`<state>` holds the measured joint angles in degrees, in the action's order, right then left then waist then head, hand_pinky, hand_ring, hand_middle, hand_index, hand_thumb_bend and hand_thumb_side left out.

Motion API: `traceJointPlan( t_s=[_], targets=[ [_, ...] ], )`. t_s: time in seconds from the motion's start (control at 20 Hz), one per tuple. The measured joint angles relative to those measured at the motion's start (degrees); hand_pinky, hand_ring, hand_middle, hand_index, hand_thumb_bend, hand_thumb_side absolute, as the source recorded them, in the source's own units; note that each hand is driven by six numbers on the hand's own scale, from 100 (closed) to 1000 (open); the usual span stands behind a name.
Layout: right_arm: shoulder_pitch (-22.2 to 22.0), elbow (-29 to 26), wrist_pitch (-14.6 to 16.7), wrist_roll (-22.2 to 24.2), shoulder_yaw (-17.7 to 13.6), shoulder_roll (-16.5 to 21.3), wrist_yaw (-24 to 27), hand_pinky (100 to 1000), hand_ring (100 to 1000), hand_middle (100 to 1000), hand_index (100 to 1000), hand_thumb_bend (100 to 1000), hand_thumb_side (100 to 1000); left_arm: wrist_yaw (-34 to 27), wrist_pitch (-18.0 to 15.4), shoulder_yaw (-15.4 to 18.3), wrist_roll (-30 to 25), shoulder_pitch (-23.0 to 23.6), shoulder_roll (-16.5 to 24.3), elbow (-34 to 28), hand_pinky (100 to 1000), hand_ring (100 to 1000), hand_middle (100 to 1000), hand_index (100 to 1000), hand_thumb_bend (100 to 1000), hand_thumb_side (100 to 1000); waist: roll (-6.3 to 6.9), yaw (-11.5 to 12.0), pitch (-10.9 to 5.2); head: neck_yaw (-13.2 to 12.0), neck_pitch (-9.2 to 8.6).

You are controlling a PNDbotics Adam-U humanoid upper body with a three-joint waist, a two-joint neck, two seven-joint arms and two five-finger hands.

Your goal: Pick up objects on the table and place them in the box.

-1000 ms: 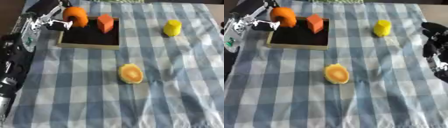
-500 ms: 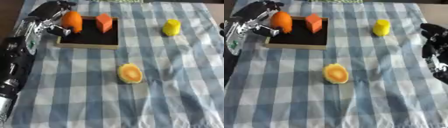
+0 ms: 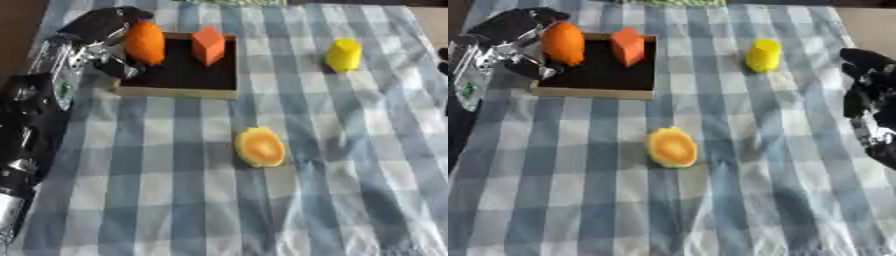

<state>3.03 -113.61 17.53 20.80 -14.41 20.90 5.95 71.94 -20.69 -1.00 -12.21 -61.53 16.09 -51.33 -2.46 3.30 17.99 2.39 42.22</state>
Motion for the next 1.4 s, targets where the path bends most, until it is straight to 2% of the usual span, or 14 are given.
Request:
traceJointPlan(
  t_s=[0.2,0.3,0.35,0.4,0.65,0.8,1.1,1.3,1.4],
  targets=[
    [0.0,0.0,0.0,0.0,0.0,0.0,0.0,1000,1000,321,901,100,470,-4.4,-0.5,-0.1,-2.0,0.0,0.4,-5.9,842,897,864,1000,270,100,0.00,0.3,0.00,0.1,0.01],
    [-0.1,0.0,0.0,0.0,0.0,0.0,0.0,1000,1000,321,901,100,470,-7.2,-0.5,-0.4,-3.2,0.1,1.0,-9.4,834,893,856,1000,197,100,0.00,0.4,0.00,0.2,0.03],
    [-0.1,0.0,0.0,0.0,0.0,0.0,0.0,1000,1000,321,900,100,485,-8.8,-0.4,-0.6,-3.9,0.1,1.3,-11.1,833,891,854,1000,100,109,0.00,0.6,0.00,0.3,0.05],
    [-0.1,0.0,0.1,0.0,0.0,0.0,0.0,1000,1000,322,900,100,470,-10.4,-0.3,-0.7,-4.5,0.1,1.7,-12.7,831,890,852,992,122,100,0.00,0.7,0.00,0.3,0.08],
    [-0.4,0.0,0.4,-0.3,0.0,0.1,0.0,1000,1000,325,900,100,470,-19.3,1.0,-1.7,-7.8,0.8,3.8,-20.9,809,872,830,957,100,100,0.00,1.1,-0.02,0.8,0.15],
    [-0.4,0.0,0.8,-0.5,0.0,0.5,0.2,1000,1000,328,900,100,470,-26.3,2.2,-2.6,-9.9,1.8,5.2,-26.1,798,864,817,949,100,138,-0.01,1.5,-0.06,1.0,0.35],
    [-0.3,0.0,1.7,-1.1,0.0,1.8,0.6,1000,1000,330,900,100,470,-41.6,5.9,-3.3,-11.7,5.2,8.7,-38.0,761,834,778,926,100,295,-0.18,2.0,-0.08,1.6,0.61],
    [-0.1,0.0,2.3,-1.4,0.2,2.6,0.8,1000,1000,336,902,100,470,-50.5,8.9,-3.0,-9.9,8.2,10.4,-45.8,732,815,757,902,100,401,-0.43,2.4,-0.11,1.8,0.62],
    [0.1,0.0,2.5,-1.5,0.3,3.6,0.8,1000,1000,345,907,100,470,-55.1,9.8,-3.0,-7.9,10.6,11.3,-49.6,724,813,757,889,100,497,-0.50,2.6,-0.12,1.9,0.62]
  ],
)
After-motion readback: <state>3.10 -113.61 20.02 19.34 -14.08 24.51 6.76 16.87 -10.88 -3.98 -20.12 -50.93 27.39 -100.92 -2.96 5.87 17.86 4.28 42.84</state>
